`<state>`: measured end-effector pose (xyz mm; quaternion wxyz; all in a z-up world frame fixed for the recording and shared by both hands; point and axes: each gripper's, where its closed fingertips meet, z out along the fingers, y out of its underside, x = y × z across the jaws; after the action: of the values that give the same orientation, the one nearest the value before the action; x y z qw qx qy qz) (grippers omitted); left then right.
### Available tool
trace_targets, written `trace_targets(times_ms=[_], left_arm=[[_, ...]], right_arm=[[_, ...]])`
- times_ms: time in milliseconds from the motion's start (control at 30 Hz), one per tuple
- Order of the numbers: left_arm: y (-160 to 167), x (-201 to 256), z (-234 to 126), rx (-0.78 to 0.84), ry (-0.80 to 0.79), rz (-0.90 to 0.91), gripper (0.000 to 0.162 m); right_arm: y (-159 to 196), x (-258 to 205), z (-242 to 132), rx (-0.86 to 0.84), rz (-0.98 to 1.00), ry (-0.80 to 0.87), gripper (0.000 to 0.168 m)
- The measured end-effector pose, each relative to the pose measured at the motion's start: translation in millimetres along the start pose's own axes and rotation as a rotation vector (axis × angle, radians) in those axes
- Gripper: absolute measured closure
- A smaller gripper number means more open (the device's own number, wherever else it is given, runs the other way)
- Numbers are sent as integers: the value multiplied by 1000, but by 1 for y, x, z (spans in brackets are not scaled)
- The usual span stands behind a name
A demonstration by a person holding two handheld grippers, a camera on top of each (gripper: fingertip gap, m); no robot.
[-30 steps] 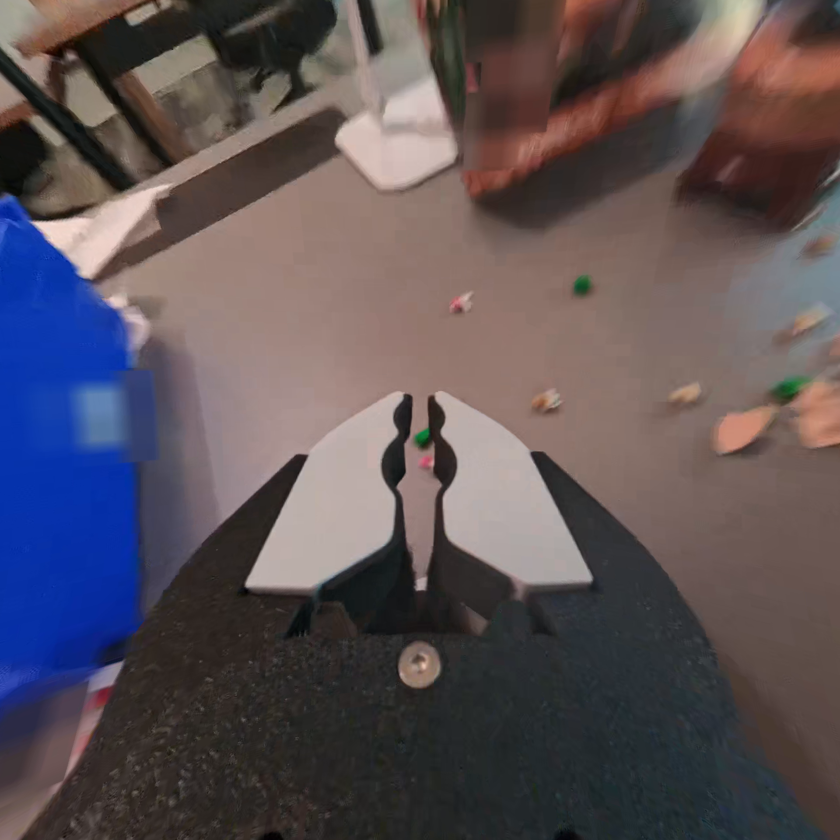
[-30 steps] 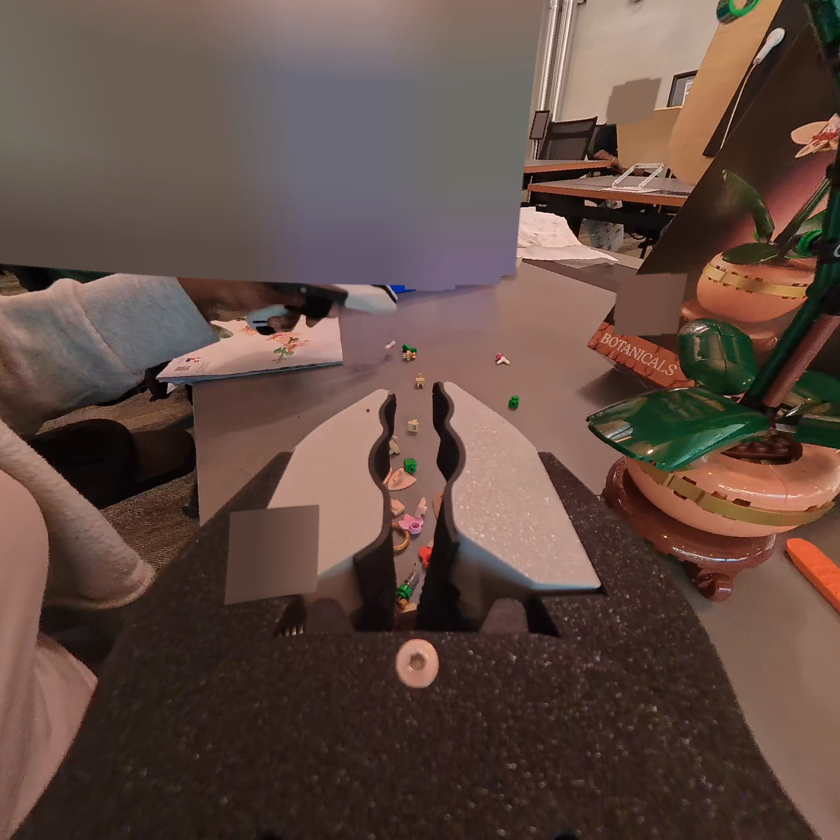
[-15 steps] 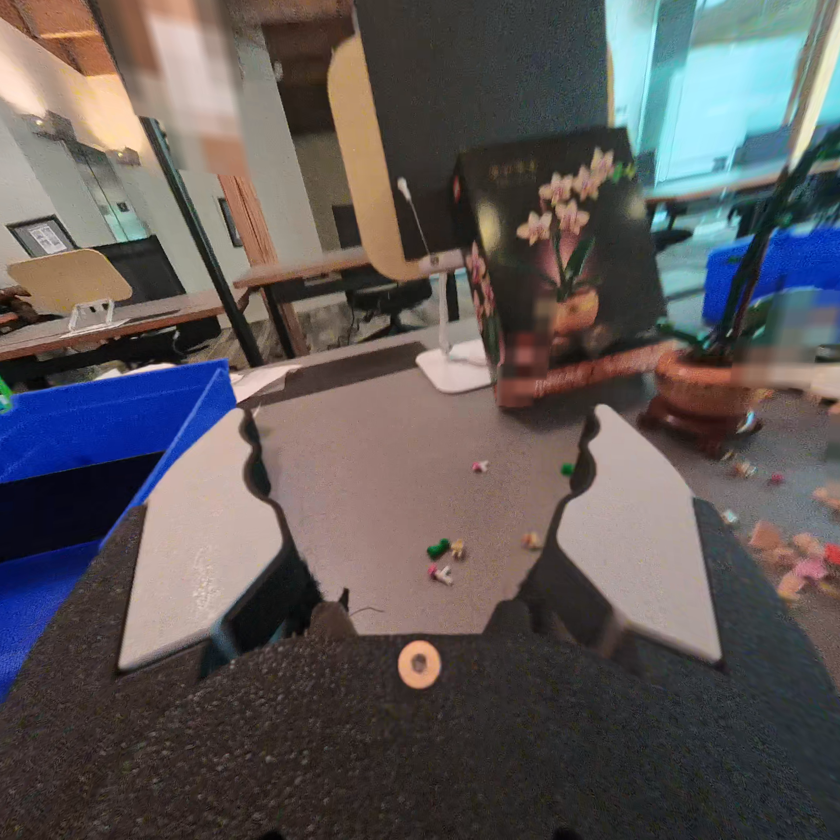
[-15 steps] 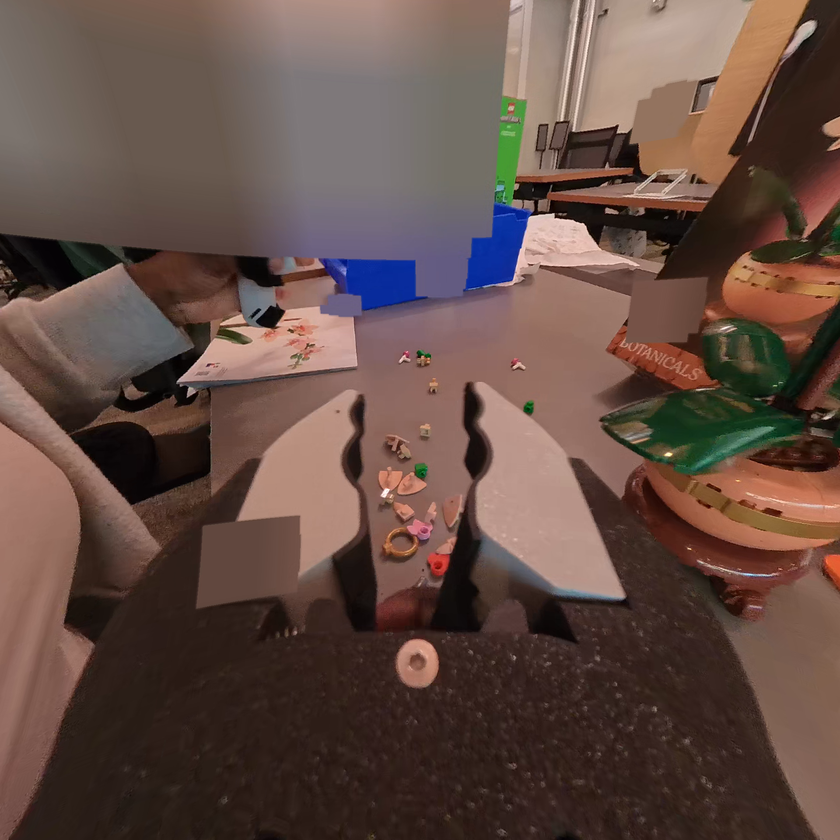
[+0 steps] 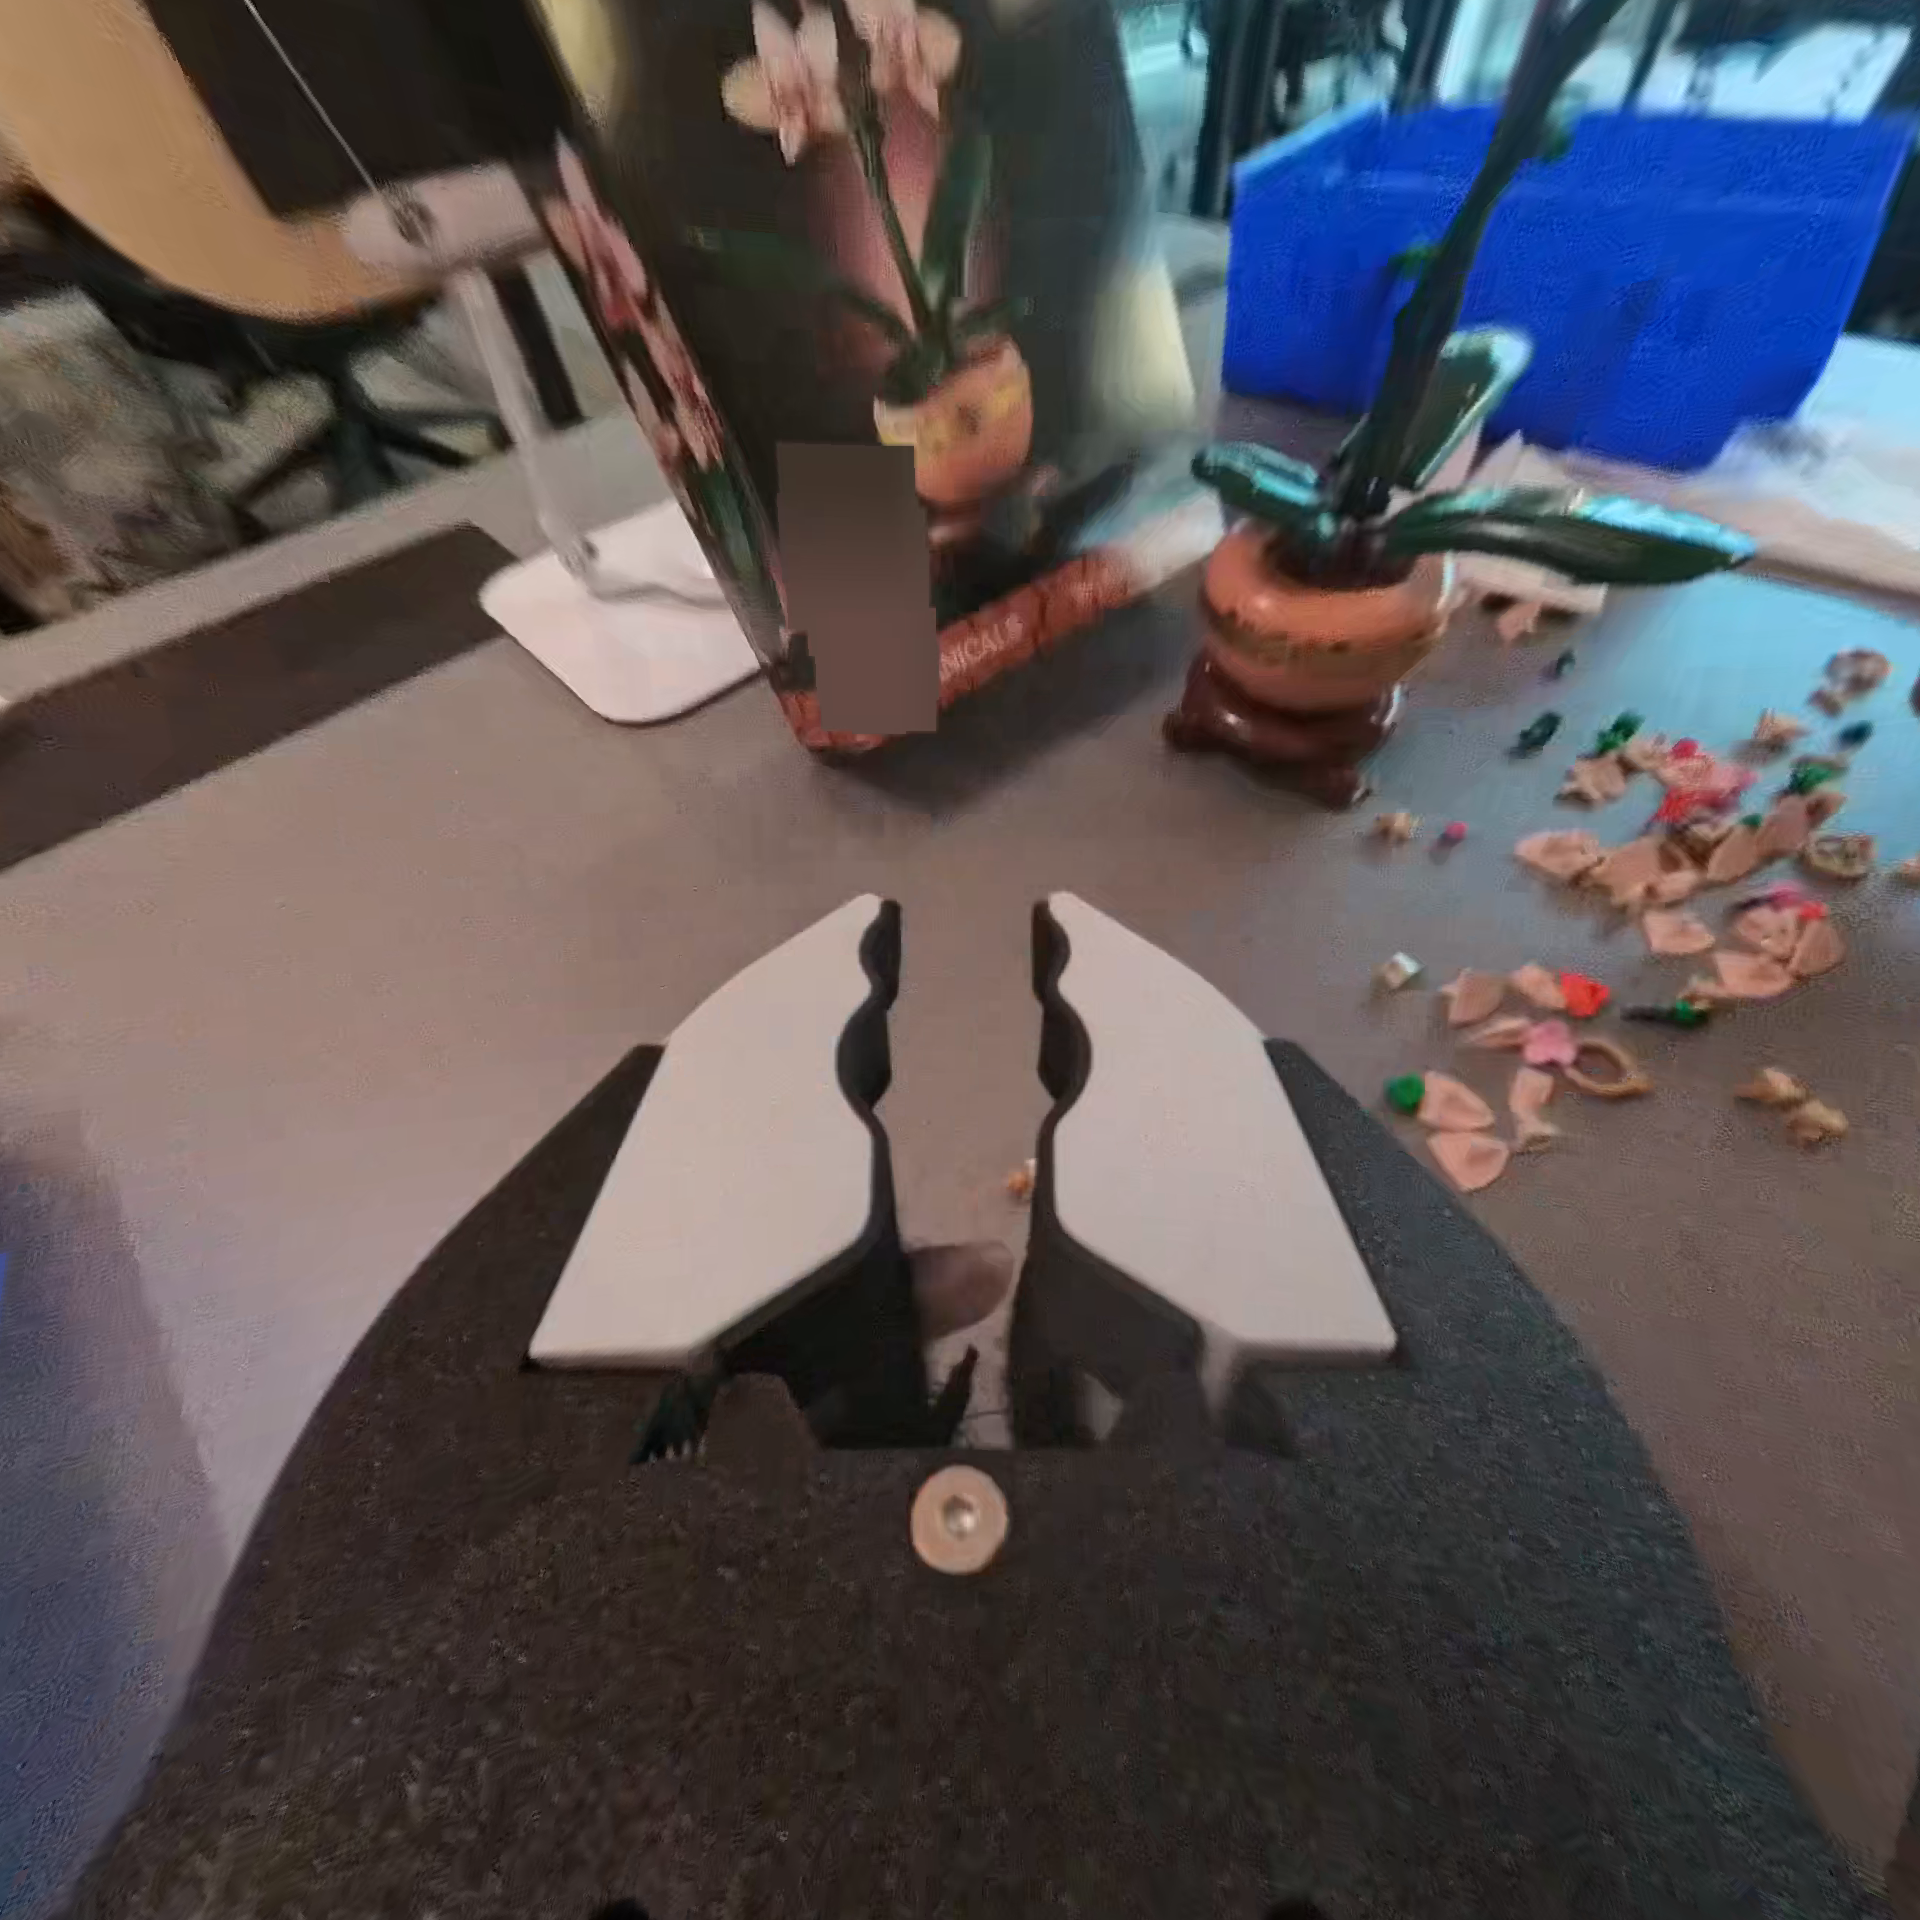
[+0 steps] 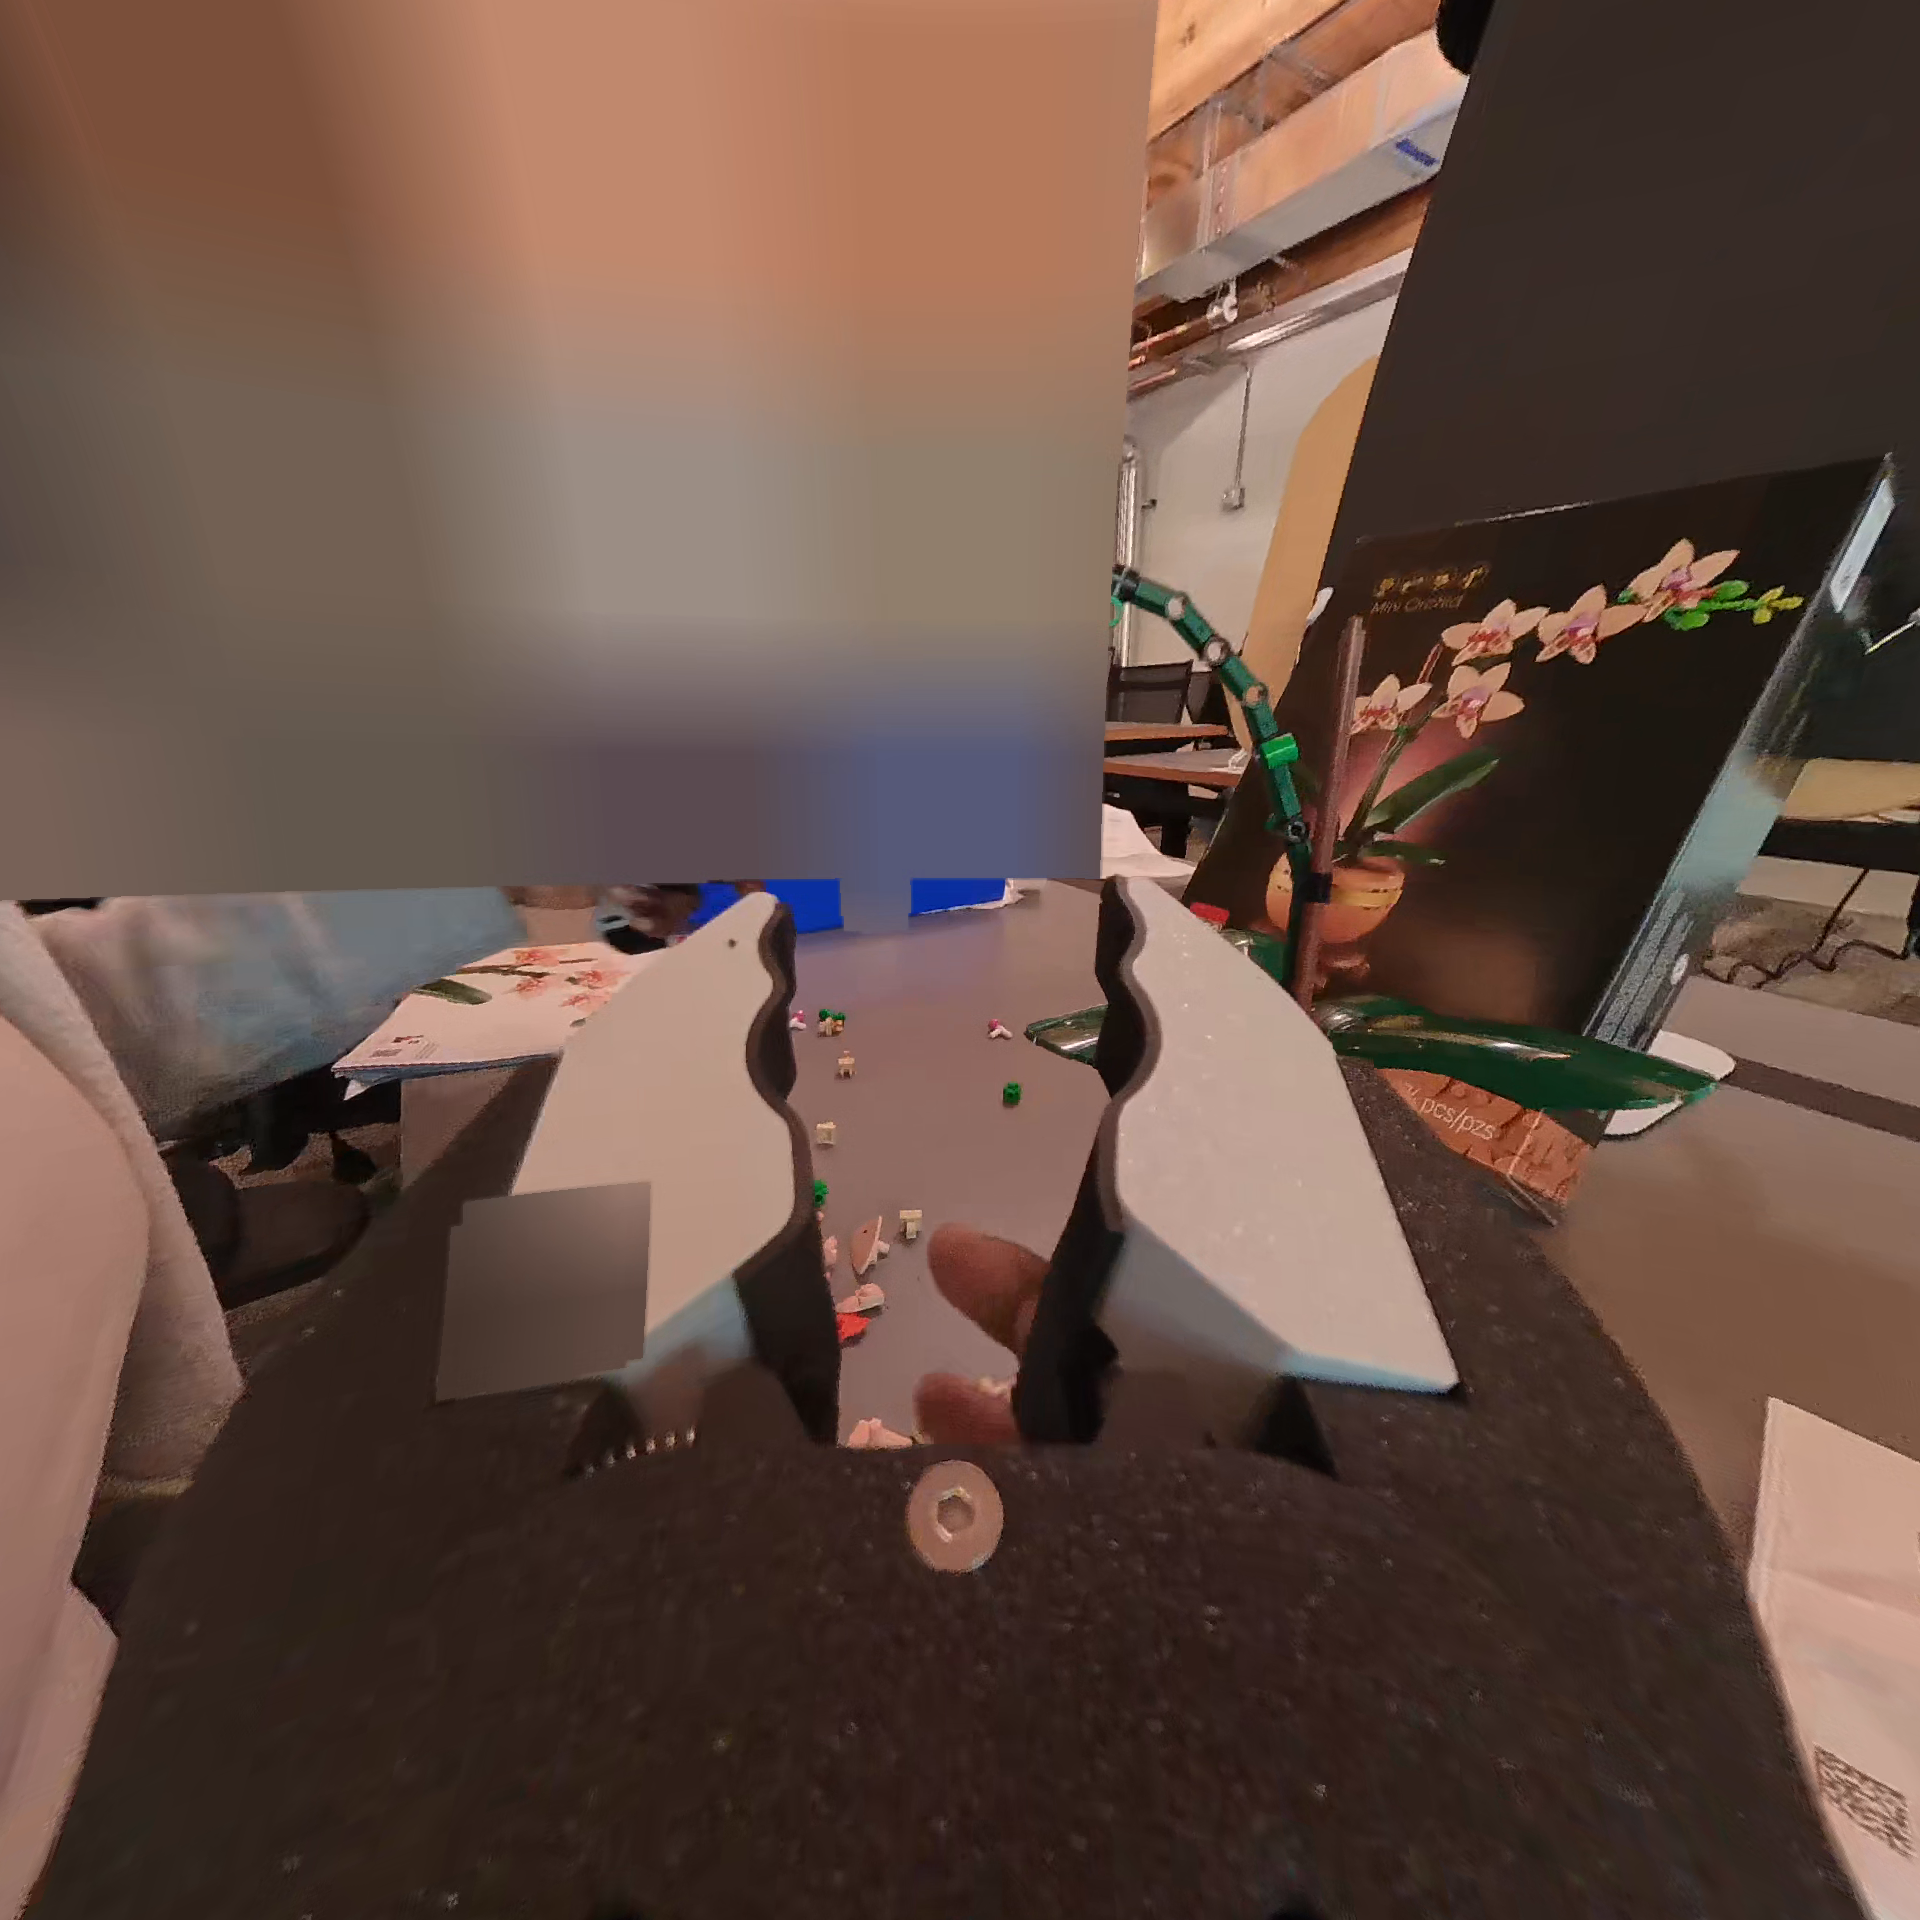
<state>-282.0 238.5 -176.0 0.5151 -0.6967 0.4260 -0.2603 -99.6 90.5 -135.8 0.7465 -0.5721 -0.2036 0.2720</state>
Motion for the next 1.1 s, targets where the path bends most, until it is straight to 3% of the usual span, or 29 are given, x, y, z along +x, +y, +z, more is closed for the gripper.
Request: trace_targets(times_ms=[100, 167, 333, 367, 400, 467, 633, 733, 800, 867, 933, 1033, 1100], left_arm=[[25, -21, 39, -224, 218, 51, 135], [46, -38, 59, -393, 279, 131, 137], [71, -46, 100, -538, 377, 163, 138], [77, -43, 103, -570, 394, 162, 149], [83, -43, 104, -603, 398, 162, 158], [87, -43, 98, -646, 399, 136, 162], [105, -60, 54, -748, 267, 95, 162], [108, -68, 30, -752, 197, 85, 161], [86, -66, 22, -644, 171, 20, 159], [53, -65, 11, -488, 145, -8, 143], [32, -64, -3, -384, 105, 76, 128], [46, -85, -8, -448, -35, 239, 151], [59, -85, 6, -483, -10, 160, 157]], right_arm=[[-5, -3, -7, 14, -7, -3, 116], [-7, -4, -11, 12, -28, 11, 117], [2, -3, -18, -60, -124, 48, 120], [5, -4, -20, -79, -143, 50, 120], [7, -4, -21, -97, -165, 52, 120], [10, -3, -23, -133, -212, 53, 120], [22, -5, -24, -199, -287, 32, 120], [30, -11, -21, -218, -259, -15, 120], [31, -15, -18, -216, -241, -40, 120], [29, -15, -17, -218, -232, -48, 119], [28, -13, -19, -221, -240, -38, 119], [28, -11, -20, -211, -234, -30, 119], [29, -14, -18, -208, -233, -47, 119]])
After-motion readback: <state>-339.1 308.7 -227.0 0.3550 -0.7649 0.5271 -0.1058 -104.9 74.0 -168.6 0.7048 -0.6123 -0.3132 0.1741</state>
